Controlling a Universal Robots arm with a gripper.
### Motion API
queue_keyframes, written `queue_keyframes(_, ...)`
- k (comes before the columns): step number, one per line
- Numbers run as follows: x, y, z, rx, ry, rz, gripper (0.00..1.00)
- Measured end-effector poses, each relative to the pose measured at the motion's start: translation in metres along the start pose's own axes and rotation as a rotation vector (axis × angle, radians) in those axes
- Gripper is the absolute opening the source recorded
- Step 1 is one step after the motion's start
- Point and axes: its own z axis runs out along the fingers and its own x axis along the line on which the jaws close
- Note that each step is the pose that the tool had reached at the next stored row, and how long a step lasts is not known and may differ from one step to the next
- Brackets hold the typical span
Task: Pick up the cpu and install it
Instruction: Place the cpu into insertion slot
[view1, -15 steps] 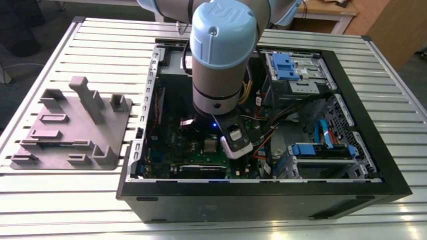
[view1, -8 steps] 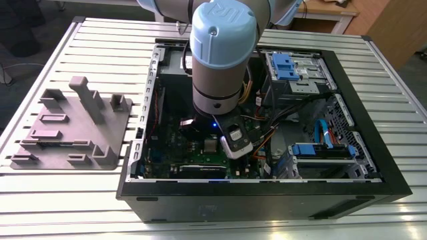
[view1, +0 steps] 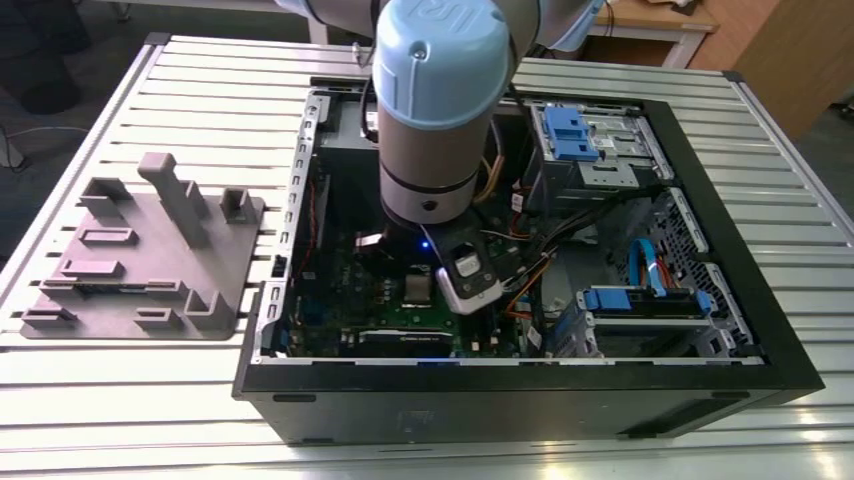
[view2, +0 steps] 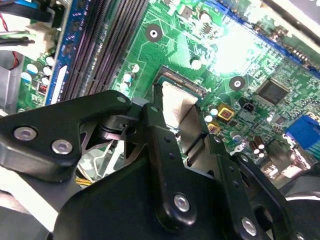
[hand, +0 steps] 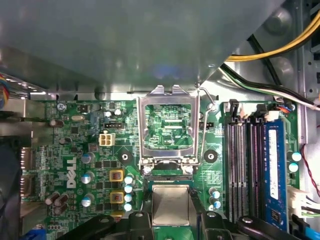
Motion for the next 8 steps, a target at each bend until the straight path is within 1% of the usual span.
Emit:
queue_keyframes(4,0.0008,-0.0004,0.0018,-0.002,0.0001,0.0,0.38)
queue_keyframes(8,0.0014,-0.0005,0.002,-0.0023,0.0002,0.0,0.38)
